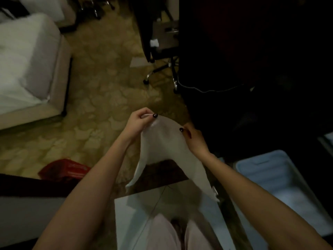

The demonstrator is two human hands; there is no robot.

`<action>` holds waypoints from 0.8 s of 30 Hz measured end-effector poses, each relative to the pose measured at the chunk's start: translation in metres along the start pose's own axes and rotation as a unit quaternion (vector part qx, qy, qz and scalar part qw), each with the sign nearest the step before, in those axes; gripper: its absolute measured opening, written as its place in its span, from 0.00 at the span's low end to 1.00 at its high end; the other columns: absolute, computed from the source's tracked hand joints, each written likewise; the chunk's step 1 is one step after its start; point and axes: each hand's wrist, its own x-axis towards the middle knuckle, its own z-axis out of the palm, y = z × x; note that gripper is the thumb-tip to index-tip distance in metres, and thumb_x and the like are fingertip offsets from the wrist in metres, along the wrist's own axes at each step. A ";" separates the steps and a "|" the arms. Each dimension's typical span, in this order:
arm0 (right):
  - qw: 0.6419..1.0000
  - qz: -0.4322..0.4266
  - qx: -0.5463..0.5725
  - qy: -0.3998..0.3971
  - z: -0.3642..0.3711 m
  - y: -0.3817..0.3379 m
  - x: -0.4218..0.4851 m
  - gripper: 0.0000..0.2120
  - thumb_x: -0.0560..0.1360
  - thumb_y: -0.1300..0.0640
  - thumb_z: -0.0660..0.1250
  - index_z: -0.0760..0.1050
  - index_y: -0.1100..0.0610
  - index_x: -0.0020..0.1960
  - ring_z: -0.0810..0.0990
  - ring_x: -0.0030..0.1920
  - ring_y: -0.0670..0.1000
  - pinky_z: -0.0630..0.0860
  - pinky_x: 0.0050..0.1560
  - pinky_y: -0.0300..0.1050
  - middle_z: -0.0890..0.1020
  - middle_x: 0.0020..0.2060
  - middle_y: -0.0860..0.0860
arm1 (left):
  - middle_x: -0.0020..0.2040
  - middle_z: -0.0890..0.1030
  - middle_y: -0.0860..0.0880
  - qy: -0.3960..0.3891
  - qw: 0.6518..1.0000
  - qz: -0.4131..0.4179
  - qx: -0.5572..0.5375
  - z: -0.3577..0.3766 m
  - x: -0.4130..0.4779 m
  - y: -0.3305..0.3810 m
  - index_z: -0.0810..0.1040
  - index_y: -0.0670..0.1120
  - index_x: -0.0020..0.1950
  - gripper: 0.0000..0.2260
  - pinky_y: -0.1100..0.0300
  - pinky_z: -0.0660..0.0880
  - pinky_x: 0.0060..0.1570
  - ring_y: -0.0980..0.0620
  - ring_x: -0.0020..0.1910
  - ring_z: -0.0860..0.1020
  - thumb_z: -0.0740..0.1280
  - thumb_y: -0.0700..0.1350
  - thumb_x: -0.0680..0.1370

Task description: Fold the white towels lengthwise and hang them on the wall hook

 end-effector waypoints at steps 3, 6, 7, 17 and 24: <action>0.998 -0.044 -0.007 0.046 -0.049 -0.091 -0.032 0.09 0.81 0.51 0.62 0.74 0.57 0.49 0.79 0.38 0.47 0.73 0.38 0.43 0.78 0.37 0.48 | 0.31 0.78 0.58 0.004 0.999 0.038 -0.032 -0.024 -0.023 0.107 0.78 0.47 0.39 0.07 0.72 0.68 0.32 0.63 0.31 0.72 0.69 0.41 0.77; 0.995 -0.057 -0.038 0.074 -0.093 -0.154 -0.066 0.12 0.78 0.51 0.67 0.75 0.61 0.47 0.78 0.37 0.52 0.73 0.38 0.49 0.79 0.37 0.55 | 0.28 0.76 0.57 -0.006 0.995 0.088 -0.056 -0.031 -0.046 0.194 0.77 0.46 0.40 0.06 0.72 0.65 0.27 0.63 0.26 0.70 0.68 0.39 0.77; 0.994 -0.055 -0.041 0.084 -0.106 -0.167 -0.080 0.13 0.77 0.51 0.68 0.75 0.61 0.46 0.78 0.37 0.53 0.72 0.38 0.50 0.79 0.37 0.56 | 0.27 0.76 0.57 -0.009 0.992 0.103 -0.067 -0.031 -0.054 0.218 0.77 0.46 0.39 0.07 0.71 0.65 0.26 0.63 0.26 0.70 0.68 0.39 0.77; 0.976 0.093 -0.073 0.182 -0.156 -0.164 -0.232 0.08 0.79 0.60 0.65 0.74 0.65 0.45 0.75 0.39 0.51 0.67 0.38 0.45 0.79 0.39 0.61 | 0.36 0.78 0.56 -0.142 0.954 0.220 -0.147 -0.005 -0.156 0.340 0.79 0.48 0.41 0.05 0.60 0.75 0.42 0.58 0.39 0.77 0.68 0.44 0.77; 0.911 0.145 -0.072 0.380 -0.133 -0.158 -0.349 0.06 0.83 0.58 0.54 0.65 0.55 0.47 0.74 0.35 0.53 0.69 0.33 0.48 0.74 0.35 0.53 | 0.38 0.77 0.51 -0.199 0.943 0.231 -0.130 0.009 -0.209 0.338 0.78 0.46 0.42 0.05 0.55 0.74 0.44 0.51 0.41 0.77 0.69 0.45 0.77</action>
